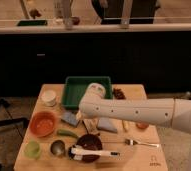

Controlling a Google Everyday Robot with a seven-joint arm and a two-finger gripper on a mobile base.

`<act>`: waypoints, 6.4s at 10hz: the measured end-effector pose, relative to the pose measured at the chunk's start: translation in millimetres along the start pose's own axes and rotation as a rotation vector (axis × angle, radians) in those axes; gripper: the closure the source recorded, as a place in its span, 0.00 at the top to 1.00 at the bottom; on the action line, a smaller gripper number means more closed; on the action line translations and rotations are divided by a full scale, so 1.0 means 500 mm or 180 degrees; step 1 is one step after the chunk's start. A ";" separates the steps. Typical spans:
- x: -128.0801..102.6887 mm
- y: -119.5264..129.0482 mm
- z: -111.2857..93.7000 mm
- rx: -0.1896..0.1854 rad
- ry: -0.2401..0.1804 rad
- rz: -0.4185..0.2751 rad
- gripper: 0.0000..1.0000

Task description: Wipe red bowl with eraser

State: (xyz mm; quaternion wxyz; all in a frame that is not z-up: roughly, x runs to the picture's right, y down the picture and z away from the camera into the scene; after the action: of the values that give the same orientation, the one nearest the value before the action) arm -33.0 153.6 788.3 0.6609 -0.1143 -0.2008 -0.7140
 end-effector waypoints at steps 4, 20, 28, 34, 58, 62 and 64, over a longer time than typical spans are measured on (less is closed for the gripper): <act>0.003 -0.016 0.048 -0.0172 -0.0141 0.0070 0.80; -0.053 0.020 0.106 -0.0007 -0.0612 -0.1349 0.80; -0.053 0.021 0.107 -0.0008 -0.0613 -0.1347 0.80; -0.001 -0.002 0.118 -0.0085 -0.0542 -0.1472 0.80; 0.040 0.008 0.091 -0.0055 -0.0606 -0.1492 0.00; 0.065 0.016 0.048 -0.0055 -0.0680 -0.1126 0.00; 0.079 0.016 0.029 0.0091 -0.0782 -0.0624 0.00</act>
State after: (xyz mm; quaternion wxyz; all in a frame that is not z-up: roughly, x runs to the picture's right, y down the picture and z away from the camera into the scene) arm -30.5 124.0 819.1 0.5600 -0.1713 -0.3004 -0.7528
